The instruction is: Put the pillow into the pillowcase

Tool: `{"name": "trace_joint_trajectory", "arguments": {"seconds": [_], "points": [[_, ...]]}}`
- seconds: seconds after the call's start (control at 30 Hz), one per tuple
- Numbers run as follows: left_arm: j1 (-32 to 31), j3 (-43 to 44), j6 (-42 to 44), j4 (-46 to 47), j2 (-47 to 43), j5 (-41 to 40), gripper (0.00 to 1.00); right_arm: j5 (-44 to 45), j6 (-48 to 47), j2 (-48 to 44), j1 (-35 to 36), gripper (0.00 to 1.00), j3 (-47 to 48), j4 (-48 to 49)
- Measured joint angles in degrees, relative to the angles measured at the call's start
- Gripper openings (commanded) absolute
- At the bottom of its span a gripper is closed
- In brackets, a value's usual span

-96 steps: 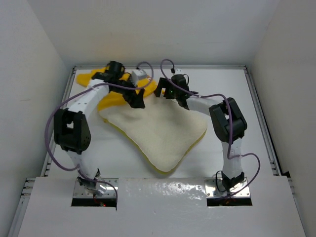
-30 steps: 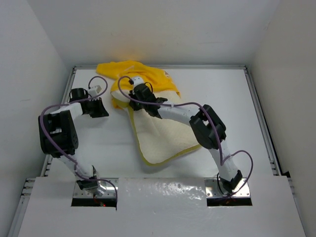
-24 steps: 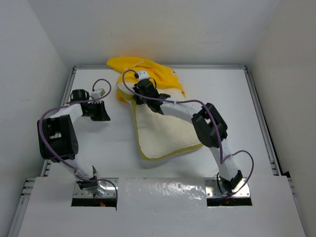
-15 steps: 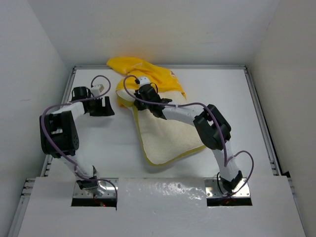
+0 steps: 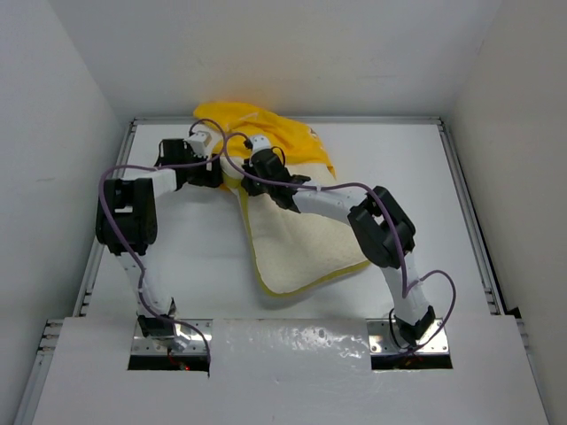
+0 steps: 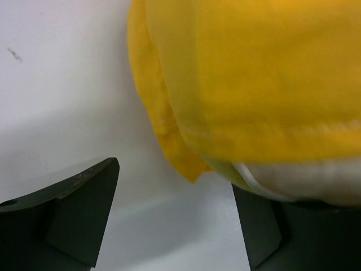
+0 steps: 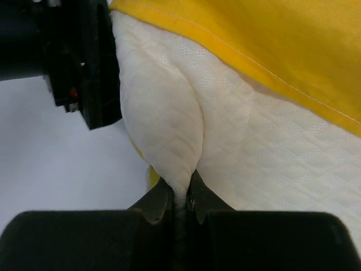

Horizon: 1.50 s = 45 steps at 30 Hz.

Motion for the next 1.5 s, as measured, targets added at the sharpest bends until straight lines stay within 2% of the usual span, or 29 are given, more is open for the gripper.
{"name": "trace_joint_trajectory", "arguments": {"seconds": [0.1, 0.13, 0.17, 0.2, 0.27, 0.3, 0.5, 0.6, 0.77, 0.97, 1.07, 1.17, 1.4, 1.5], "points": [[-0.1, 5.4, -1.5, -2.1, 4.4, 0.2, 0.58, -0.1, 0.0, 0.0, -0.1, 0.00, 0.0, 0.1], [-0.1, 8.0, -2.1, -3.6, 6.3, 0.4, 0.45, -0.1, 0.0, 0.0, -0.2, 0.00, 0.0, 0.2], [-0.1, 10.2, -2.6, -4.3, 8.0, 0.7, 0.40, -0.1, 0.0, 0.0, -0.2, 0.00, 0.0, 0.2], [-0.1, 11.6, -3.3, -4.7, 9.1, 1.1, 0.30, -0.2, 0.0, 0.0, -0.3, 0.00, 0.0, 0.2], [-0.1, 12.3, -5.2, -4.7, 10.1, 3.3, 0.20, -0.4, 0.0, -0.2, -0.3, 0.00, -0.2, 0.0], [-0.1, 12.2, -6.1, -4.6, 10.1, 4.7, 0.00, -0.5, 0.0, -0.4, -0.3, 0.00, -0.3, -0.1], [0.2, 10.6, -13.1, -1.0, 9.4, 11.7, 0.00, -0.5, -0.1, -2.1, -0.4, 0.00, -1.2, -0.7], [1.1, 8.0, -13.4, -2.4, 7.0, 14.1, 0.00, -0.5, -0.7, -2.3, -0.5, 0.00, -0.8, -2.4], [2.1, 2.6, -4.2, -10.3, -4.4, 14.9, 0.00, 0.7, 0.3, 1.0, -0.8, 0.00, 6.8, -9.4], [1.7, 1.5, 7.9, -19.9, -16.8, 15.0, 0.00, 5.6, 9.6, 7.3, -3.0, 0.00, 17.7, -12.3], [0.3, 1.2, 11.3, -22.9, -17.5, 15.0, 0.00, 8.2, 12.6, 11.0, -3.5, 0.00, 24.8, -13.0], [-3.7, 0.9, 13.6, -26.1, -17.4, 14.6, 0.00, 10.0, 13.8, 14.4, -3.3, 0.00, 30.7, -13.4], [-8.5, 2.5, 19.8, -32.7, -18.4, 12.7, 0.00, 13.2, 16.4, 14.3, -1.0, 0.00, 27.8, -12.9], [-8.5, 1.0, 24.9, -35.2, -19.3, 16.5, 0.00, 14.1, 20.0, 14.6, -1.5, 0.00, 29.9, -13.3]]}}
